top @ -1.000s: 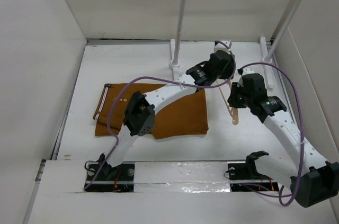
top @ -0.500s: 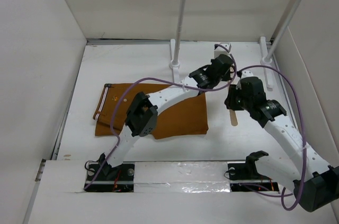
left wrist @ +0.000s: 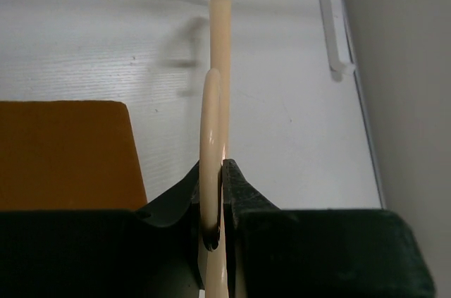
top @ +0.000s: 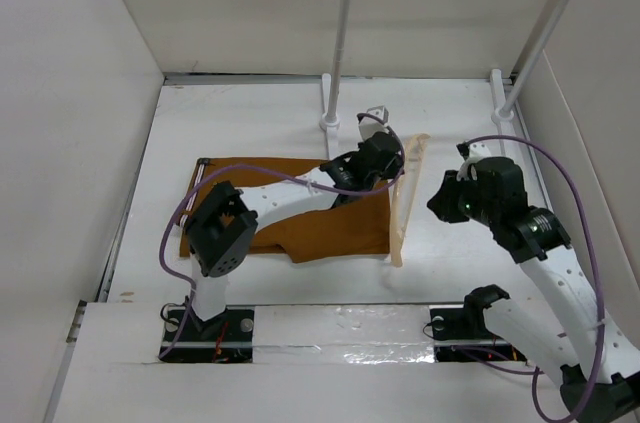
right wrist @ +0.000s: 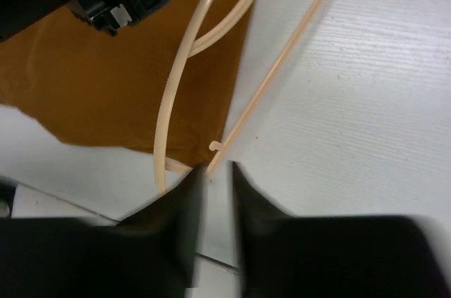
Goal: Place the trousers on the hanger
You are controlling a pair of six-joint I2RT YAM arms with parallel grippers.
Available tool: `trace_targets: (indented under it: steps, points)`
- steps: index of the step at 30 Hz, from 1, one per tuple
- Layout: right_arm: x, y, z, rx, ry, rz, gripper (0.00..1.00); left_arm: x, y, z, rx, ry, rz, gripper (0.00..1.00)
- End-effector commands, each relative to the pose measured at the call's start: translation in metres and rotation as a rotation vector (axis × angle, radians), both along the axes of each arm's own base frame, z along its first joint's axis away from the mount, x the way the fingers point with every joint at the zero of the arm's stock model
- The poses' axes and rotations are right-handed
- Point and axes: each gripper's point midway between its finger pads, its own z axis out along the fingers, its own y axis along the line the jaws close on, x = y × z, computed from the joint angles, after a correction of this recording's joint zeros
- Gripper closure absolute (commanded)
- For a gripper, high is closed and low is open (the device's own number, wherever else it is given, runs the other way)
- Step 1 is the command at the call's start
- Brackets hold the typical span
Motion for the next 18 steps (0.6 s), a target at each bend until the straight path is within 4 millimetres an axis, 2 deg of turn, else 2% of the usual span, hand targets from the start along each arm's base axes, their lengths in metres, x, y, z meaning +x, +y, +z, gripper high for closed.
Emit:
trace_targets:
  steps: [1,2,3,5,6,8,9,11,12,14,15,17,18]
  points:
    - [-0.007,0.005,0.014,0.061,-0.022,0.032,0.87,-0.013,-0.002,0.071,-0.272,-0.064,0.059,1.00]
    - [-0.008,0.010,0.009,0.081,0.003,0.060,0.96,-0.020,-0.002,0.069,-0.289,-0.055,0.063,1.00]
    - [-0.007,0.013,0.001,0.095,0.022,0.071,1.00,-0.028,-0.001,0.056,-0.305,-0.029,0.074,1.00]
    - [-0.002,0.021,-0.013,0.134,0.068,0.100,1.00,-0.032,0.008,0.048,-0.305,-0.023,0.122,1.00]
    - [0.003,0.027,-0.019,0.152,0.060,0.119,1.00,-0.033,0.014,0.033,-0.280,-0.010,0.141,1.00]
    - [0.011,0.032,-0.030,0.172,0.087,0.128,1.00,-0.036,0.020,0.018,-0.257,0.000,0.169,1.00]
    - [0.019,0.036,-0.030,0.186,0.064,0.134,1.00,-0.038,0.028,0.001,-0.219,0.015,0.187,1.00]
    - [0.026,0.043,-0.044,0.202,0.101,0.145,1.00,-0.040,0.035,-0.018,-0.209,0.051,0.222,1.00]
    - [0.033,0.046,-0.044,0.212,0.087,0.149,1.00,-0.044,0.041,-0.034,-0.190,0.070,0.228,1.00]
    - [0.040,0.051,-0.056,0.233,0.116,0.141,1.00,-0.043,0.050,-0.043,-0.193,0.079,0.251,1.00]
    - [0.048,0.055,-0.065,0.231,0.127,0.138,0.98,-0.045,0.055,-0.052,-0.175,0.087,0.259,1.00]
    - [0.055,0.056,-0.076,0.223,0.145,0.111,0.93,-0.046,0.061,-0.057,-0.158,0.087,0.273,1.00]
    - [0.062,0.057,-0.078,0.224,0.132,0.102,0.83,-0.046,0.064,-0.062,-0.139,0.087,0.278,1.00]
